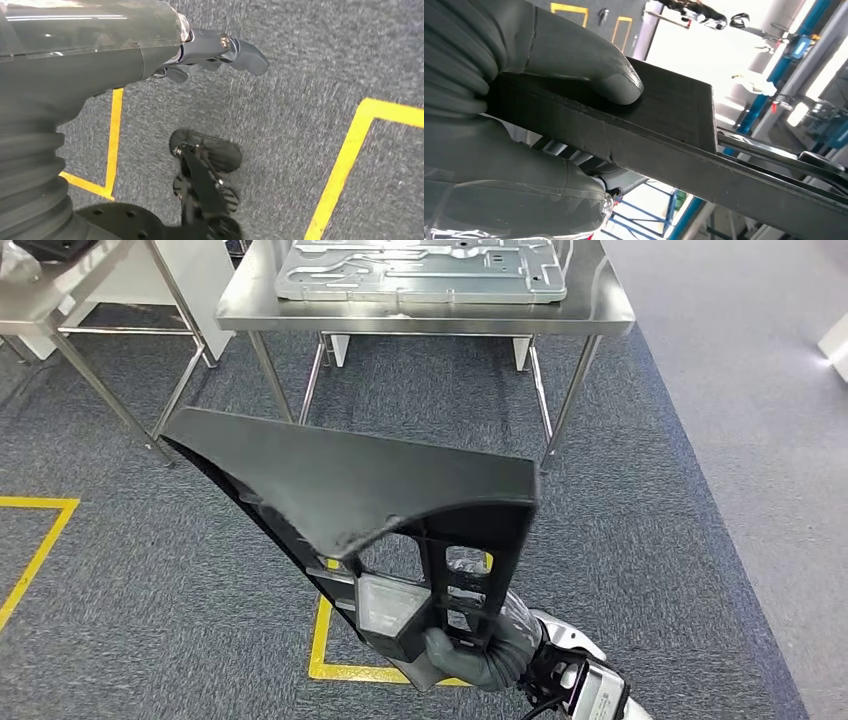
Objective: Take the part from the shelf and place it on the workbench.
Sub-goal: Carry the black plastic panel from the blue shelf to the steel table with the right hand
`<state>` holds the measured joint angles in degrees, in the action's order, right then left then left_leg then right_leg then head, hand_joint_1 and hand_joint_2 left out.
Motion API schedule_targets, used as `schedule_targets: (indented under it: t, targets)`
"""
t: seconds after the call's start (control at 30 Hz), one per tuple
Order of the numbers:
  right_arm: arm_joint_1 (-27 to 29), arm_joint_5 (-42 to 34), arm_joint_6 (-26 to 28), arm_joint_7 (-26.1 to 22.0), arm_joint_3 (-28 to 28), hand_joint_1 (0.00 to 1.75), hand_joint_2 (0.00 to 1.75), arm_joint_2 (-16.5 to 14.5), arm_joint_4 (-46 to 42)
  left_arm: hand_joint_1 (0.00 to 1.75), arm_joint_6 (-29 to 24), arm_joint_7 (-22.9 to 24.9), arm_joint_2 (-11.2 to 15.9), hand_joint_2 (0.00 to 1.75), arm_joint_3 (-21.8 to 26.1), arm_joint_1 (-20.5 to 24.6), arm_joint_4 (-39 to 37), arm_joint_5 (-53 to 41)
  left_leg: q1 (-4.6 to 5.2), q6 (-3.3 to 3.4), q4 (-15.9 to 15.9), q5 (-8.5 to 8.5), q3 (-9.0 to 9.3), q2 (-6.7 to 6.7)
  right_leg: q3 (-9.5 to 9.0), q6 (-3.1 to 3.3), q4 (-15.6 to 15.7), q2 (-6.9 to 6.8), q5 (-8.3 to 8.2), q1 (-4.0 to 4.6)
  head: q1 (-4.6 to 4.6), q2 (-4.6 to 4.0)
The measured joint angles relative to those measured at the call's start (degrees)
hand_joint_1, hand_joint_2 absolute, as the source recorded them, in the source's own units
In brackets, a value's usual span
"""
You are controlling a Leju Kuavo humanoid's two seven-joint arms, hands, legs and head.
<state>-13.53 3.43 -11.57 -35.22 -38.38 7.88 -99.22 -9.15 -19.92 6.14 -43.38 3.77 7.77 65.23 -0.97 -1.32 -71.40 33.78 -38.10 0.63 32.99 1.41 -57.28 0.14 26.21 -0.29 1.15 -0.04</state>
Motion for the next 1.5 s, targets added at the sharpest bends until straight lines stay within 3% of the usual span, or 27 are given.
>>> schedule_targets:
  t: [0.03,0.07,0.13,0.2,0.23,0.37,0.43,0.53,0.57,0.6,0.67,0.73,0.77,0.83,0.87,0.93,1.0,1.07,1.1,1.13,1.2,1.23,1.27,1.37,1.4,1.43,1.5]
  targets:
    - [0.08,0.03,0.08,0.02,0.00,1.71,1.75,0.02,0.01,0.00,0.12,-0.03,0.03,1.75,-0.03,-0.15,0.00,0.02,0.00,-0.06,-2.31,0.24,-1.45,-0.05,-0.20,0.05,-0.06,0.20,0.21,0.07,0.01,0.00]
    - [0.13,0.07,0.12,0.03,0.00,1.71,1.75,0.04,0.01,0.00,0.20,-0.07,0.03,1.75,-0.05,-0.27,-0.01,0.04,0.00,-0.09,-2.52,-0.64,-1.91,-0.05,-0.46,0.01,-0.14,0.42,0.46,0.11,0.01,0.00]
    - [0.17,0.10,0.21,0.01,0.00,1.71,1.75,0.04,0.00,0.00,0.26,-0.15,0.09,1.75,-0.09,-0.35,-0.01,0.11,-0.04,0.02,3.36,-4.91,0.31,-0.08,-1.22,-0.26,-0.38,0.78,1.15,0.08,0.01,0.00]
    - [0.14,0.13,0.29,-0.02,0.00,1.71,1.75,0.06,-0.04,0.00,0.27,-0.24,0.25,1.75,-0.11,-0.28,-0.02,0.18,0.09,0.47,9.98,-7.36,3.34,-0.28,-1.73,-0.80,-0.70,1.00,1.91,0.24,0.00,0.00]
    - [0.13,0.14,0.32,-0.03,0.00,1.71,1.75,0.07,-0.07,0.00,0.27,-0.28,0.30,1.75,-0.13,-0.23,-0.02,0.20,0.17,0.79,11.80,-7.50,4.17,-0.38,-1.84,-1.12,-0.78,1.06,2.17,0.30,0.03,0.00]
    - [0.06,0.19,0.46,0.00,0.01,1.71,1.75,0.10,-0.24,0.00,0.32,-0.36,0.33,1.75,-0.18,-0.19,-0.02,0.24,0.13,2.23,12.97,-6.54,5.46,-0.41,-1.61,-2.33,-2.31,0.94,2.51,0.28,0.14,0.00]
    - [-0.01,0.20,0.64,0.00,0.02,1.71,1.75,0.10,-0.40,0.00,0.34,-0.36,0.33,1.75,-0.19,-0.16,-0.02,0.28,0.02,2.76,13.36,-6.08,6.56,-0.35,1.18,-2.89,-7.30,0.59,3.92,0.06,0.27,0.00]
    - [0.25,0.26,0.96,0.00,0.02,1.71,1.75,0.15,-0.47,0.00,0.34,-0.36,0.33,1.75,-0.21,-0.19,-0.02,0.36,0.04,2.92,13.45,-4.91,7.88,-0.32,8.39,-3.27,-16.85,0.44,6.71,-0.10,0.34,0.00]
    - [0.38,0.29,1.03,0.01,0.02,1.71,1.75,0.18,-0.47,0.00,0.35,-0.36,0.33,1.75,-0.21,-0.26,-0.02,0.37,0.04,2.87,13.45,-4.38,8.53,-0.34,9.70,-3.20,-17.40,0.43,6.38,-0.09,0.35,0.00]
    - [0.46,0.33,1.10,0.01,0.02,1.71,1.75,0.19,-0.47,0.00,0.37,-0.37,0.33,1.75,-0.21,-0.32,-0.02,0.38,0.04,2.80,13.47,-3.79,9.34,-0.35,9.96,-3.01,-15.92,0.40,4.94,-0.06,0.35,0.00]
    - [0.50,0.43,1.21,-0.06,0.03,1.71,1.75,0.21,-0.46,0.00,0.42,-0.41,0.32,1.75,-0.25,-0.36,-0.02,0.39,0.04,2.58,13.56,-2.50,11.00,-0.35,8.34,-2.29,-8.72,0.18,-0.61,0.18,0.38,0.00]
    - [0.55,0.58,1.29,-0.13,0.04,1.71,1.75,0.26,-0.45,0.00,0.45,-0.51,0.26,1.75,-0.36,-0.21,-0.02,0.38,0.13,2.07,13.91,-1.40,12.02,-0.35,6.95,-1.59,-3.23,-0.14,-4.05,0.71,0.28,0.00]
    - [0.61,0.70,1.33,-0.14,0.05,1.71,1.75,0.30,-0.44,0.00,0.47,-0.57,0.23,1.75,-0.45,-0.15,-0.02,0.38,0.18,1.75,14.08,-1.16,12.43,-0.31,6.69,-1.33,-2.08,-0.17,-4.49,0.89,0.20,0.00]
    - [0.75,1.27,1.64,-0.13,0.08,1.71,1.75,0.34,-0.49,0.00,0.55,-0.66,0.21,1.75,-0.64,0.04,-0.02,0.37,0.26,1.13,14.18,-1.18,13.18,-0.16,5.85,-0.81,-1.52,0.08,-3.76,0.82,0.06,0.00]
    - [0.78,1.76,1.91,-0.08,0.09,1.71,1.75,0.37,-0.52,0.00,0.59,-0.68,0.22,1.75,-0.73,0.07,-0.02,0.37,0.24,0.96,13.27,-1.37,13.25,-0.14,5.14,-0.50,-1.15,0.19,-3.49,0.71,0.03,0.00]
    - [0.77,3.06,2.58,0.28,0.08,1.71,1.75,0.38,-0.58,0.00,0.69,-0.72,0.24,1.75,-0.91,0.28,-0.02,0.38,0.15,0.68,8.20,-0.93,10.71,-0.21,3.58,0.10,-0.77,0.07,-2.66,0.58,-0.06,0.00]
    - [0.81,4.31,3.08,0.92,0.06,1.71,1.75,0.38,-0.57,0.00,0.84,-0.74,0.25,1.75,-1.08,0.30,-0.02,0.45,0.12,0.39,0.85,1.77,5.80,-0.27,2.23,0.45,-0.69,-0.24,-1.43,0.68,-0.13,0.00]
    - [0.93,5.04,3.30,1.40,0.02,1.71,1.75,0.38,-0.55,0.00,0.95,-0.73,0.26,1.75,-1.16,-0.02,-0.02,0.60,0.11,0.17,-2.22,4.72,2.00,-0.26,0.53,0.53,-0.71,-0.46,0.01,0.75,-0.13,0.00]
    - [0.97,5.21,3.33,1.56,0.00,1.71,1.75,0.38,-0.54,0.00,0.97,-0.73,0.27,1.75,-1.18,-0.16,-0.02,0.67,0.11,0.17,-1.16,4.60,1.22,-0.26,-0.51,0.46,-0.72,-0.50,0.80,0.77,-0.13,0.00]
    - [0.99,5.23,3.34,1.68,-0.03,1.71,1.75,0.38,-0.54,0.00,0.97,-0.73,0.29,1.75,-1.20,-0.28,-0.02,0.73,0.11,0.24,1.39,2.83,1.10,-0.25,-1.63,0.33,-0.73,-0.58,1.61,0.77,-0.13,0.00]
    - [1.03,4.80,3.33,1.70,-0.08,1.71,1.75,0.38,-0.49,0.00,0.96,-0.73,0.34,1.75,-1.21,-0.49,-0.07,0.91,0.24,0.64,7.79,-3.87,1.38,-0.17,-3.41,-0.09,-0.87,-0.75,3.21,0.81,-0.08,-0.01]
    - [1.03,4.39,3.32,1.57,-0.10,1.71,1.75,0.37,-0.46,0.00,0.95,-0.71,0.37,1.75,-1.22,-0.57,-0.12,1.05,0.42,0.97,9.93,-6.57,1.49,-0.12,-3.84,-0.38,-0.95,-0.84,3.86,0.83,-0.04,-0.01]
    - [1.02,4.03,3.30,1.42,-0.11,1.71,1.75,0.37,-0.45,0.00,0.94,-0.70,0.38,1.75,-1.22,-0.64,-0.17,1.20,0.59,1.38,11.13,-8.25,1.48,-0.10,-4.10,-0.71,-1.05,-0.88,4.26,0.81,-0.01,-0.01]
    - [0.82,3.52,3.21,1.04,-0.10,1.71,1.75,0.36,-0.52,0.00,0.91,-0.72,0.36,1.75,-1.23,-0.52,-0.21,1.42,0.64,2.58,12.05,-8.34,2.46,-0.25,-4.27,-1.76,-2.07,-0.78,4.39,0.68,0.01,0.00]
    - [0.68,3.40,3.16,0.97,-0.09,1.71,1.75,0.36,-0.56,0.00,0.91,-0.74,0.36,1.75,-1.23,-0.42,-0.21,1.45,0.54,2.90,12.34,-8.10,3.12,-0.31,-3.49,-2.07,-3.72,-0.71,4.36,0.61,0.04,0.01]
    - [0.54,3.28,3.11,0.94,-0.08,1.71,1.75,0.36,-0.59,0.00,0.91,-0.76,0.37,1.75,-1.23,-0.30,-0.21,1.50,0.43,3.15,12.58,-7.82,3.81,-0.40,-1.95,-2.40,-6.38,-0.64,4.68,0.47,0.07,0.01]
    - [0.45,3.15,3.02,0.99,-0.07,1.71,1.75,0.36,-0.60,0.00,0.91,-0.78,0.38,1.75,-1.23,-0.16,-0.21,1.58,0.37,3.43,12.75,-6.89,4.97,-0.55,2.95,-2.98,-13.33,-0.51,6.67,0.11,0.10,0.00]
